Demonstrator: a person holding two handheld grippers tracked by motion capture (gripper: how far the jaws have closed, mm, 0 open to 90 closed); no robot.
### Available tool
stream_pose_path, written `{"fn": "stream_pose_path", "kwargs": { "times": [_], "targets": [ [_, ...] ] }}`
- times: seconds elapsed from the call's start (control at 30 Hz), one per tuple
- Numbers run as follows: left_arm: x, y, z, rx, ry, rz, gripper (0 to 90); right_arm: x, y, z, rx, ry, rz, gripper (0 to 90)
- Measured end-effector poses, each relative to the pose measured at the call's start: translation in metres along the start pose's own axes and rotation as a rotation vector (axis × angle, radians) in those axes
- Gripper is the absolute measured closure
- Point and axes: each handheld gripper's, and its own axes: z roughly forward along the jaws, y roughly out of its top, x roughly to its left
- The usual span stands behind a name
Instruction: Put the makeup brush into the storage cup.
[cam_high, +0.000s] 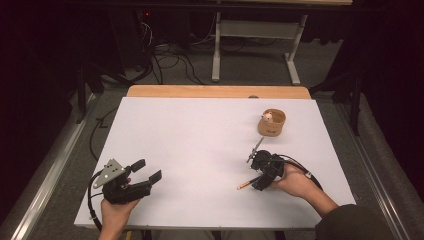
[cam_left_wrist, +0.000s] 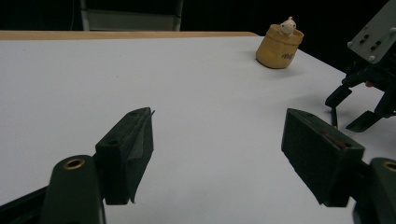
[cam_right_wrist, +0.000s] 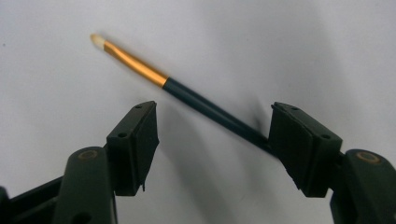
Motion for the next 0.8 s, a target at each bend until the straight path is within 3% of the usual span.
{"fn": "stream_pose_path", "kwargs": {
  "times": [0.17,0.4,0.8],
  "targets": [
    [-0.0002,0.0003,-0.0005,-0.002,0.001,0.002,25.4,0.0003,0.0012,0.0052,0.033,-0.008,-0.017,36.7],
    [0.0003,0.0004,-0.0008,-0.004,0.001,0.0,25.4,0.0004,0.0028,0.0054,0.033,-0.004,-0.013,40.4],
    [-0.0001,0.0003,-0.0005,-0.002,0.001,0.003,25.4,-0.0006,0.0018,0.0028,0.022,0.0,-0.007,59.5]
  ]
}}
